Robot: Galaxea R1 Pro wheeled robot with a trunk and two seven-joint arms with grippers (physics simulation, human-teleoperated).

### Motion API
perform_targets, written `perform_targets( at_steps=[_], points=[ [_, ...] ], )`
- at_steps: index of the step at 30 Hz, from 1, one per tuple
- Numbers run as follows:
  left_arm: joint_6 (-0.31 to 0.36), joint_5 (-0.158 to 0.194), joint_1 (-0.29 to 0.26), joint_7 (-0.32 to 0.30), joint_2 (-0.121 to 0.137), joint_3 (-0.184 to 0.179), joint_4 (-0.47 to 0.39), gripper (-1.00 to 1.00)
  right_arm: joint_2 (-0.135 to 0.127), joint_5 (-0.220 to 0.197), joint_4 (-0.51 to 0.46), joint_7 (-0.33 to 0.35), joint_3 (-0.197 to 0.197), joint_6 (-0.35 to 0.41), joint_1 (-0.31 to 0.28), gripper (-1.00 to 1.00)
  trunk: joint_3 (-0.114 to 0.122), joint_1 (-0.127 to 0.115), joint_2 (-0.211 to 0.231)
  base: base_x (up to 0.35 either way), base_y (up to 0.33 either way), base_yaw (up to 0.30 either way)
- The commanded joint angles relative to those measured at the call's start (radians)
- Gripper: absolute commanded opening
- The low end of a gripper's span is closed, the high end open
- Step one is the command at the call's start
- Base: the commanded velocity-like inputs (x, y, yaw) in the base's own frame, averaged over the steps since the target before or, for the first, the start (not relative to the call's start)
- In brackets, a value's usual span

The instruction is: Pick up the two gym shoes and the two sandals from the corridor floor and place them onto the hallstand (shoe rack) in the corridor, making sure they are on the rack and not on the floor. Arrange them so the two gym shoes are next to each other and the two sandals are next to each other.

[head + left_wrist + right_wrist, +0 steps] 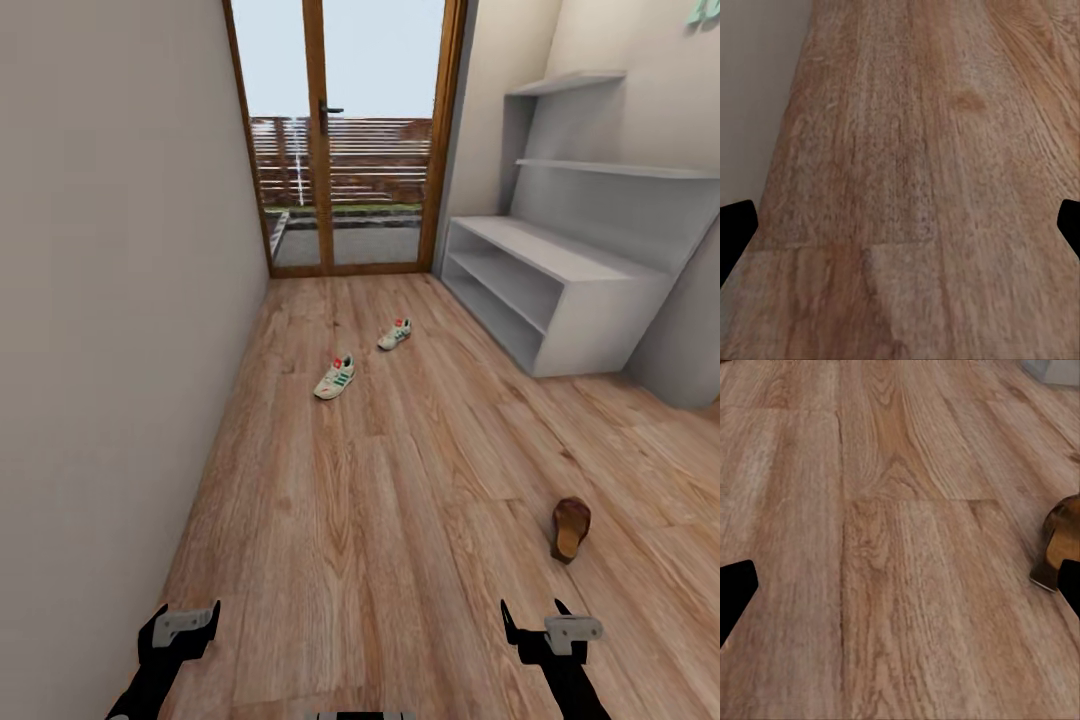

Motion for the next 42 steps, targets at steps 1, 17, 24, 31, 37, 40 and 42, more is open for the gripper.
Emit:
perform_targets(
  at_steps=[1, 17, 24, 31, 37, 40, 42],
  points=[
    [0.000, 0.000, 0.000, 0.000, 0.000, 0.000, 0.000, 1.00, 0.000, 0.000, 0.000, 0.000, 0.000, 0.000, 0.000, 1.00, 0.000, 0.000, 0.000, 0.311, 0.166, 0.000],
    [0.001, -0.002, -0.001, 0.000, 0.000, 0.000, 0.002, 1.00, 0.001, 0.000, 0.000, 0.000, 0.000, 0.000, 0.000, 1.00, 0.000, 0.000, 0.000, 0.315, 0.134, 0.000],
    [0.001, -0.003, -0.001, 0.000, -0.001, -0.001, 0.002, 1.00, 0.001, 0.000, 0.000, 0.000, 0.000, 0.000, 0.000, 1.00, 0.000, 0.000, 0.000, 0.323, 0.050, 0.000],
    [0.001, -0.003, -0.001, 0.000, -0.001, -0.001, 0.002, 1.00, 0.001, 0.000, 0.000, 0.000, 0.000, 0.000, 0.000, 1.00, 0.000, 0.000, 0.000, 0.325, -0.058, 0.000],
    [0.002, -0.003, -0.002, 0.000, -0.001, -0.001, 0.002, 1.00, 0.001, 0.000, 0.000, 0.000, 0.000, -0.001, 0.000, 1.00, 0.000, 0.000, 0.000, 0.323, -0.143, 0.000],
    [0.002, -0.004, -0.002, 0.000, -0.002, -0.001, 0.002, 1.00, 0.001, 0.000, 0.000, 0.000, 0.000, 0.000, 0.000, 1.00, 0.000, 0.000, 0.000, 0.318, -0.175, 0.000],
    [0.002, -0.004, -0.002, 0.000, -0.002, -0.001, 0.002, 1.00, 0.001, 0.000, 0.000, 0.000, 0.000, 0.000, 0.000, 1.00, 0.000, 0.000, 0.000, 0.316, -0.184, 0.000]
  ],
)
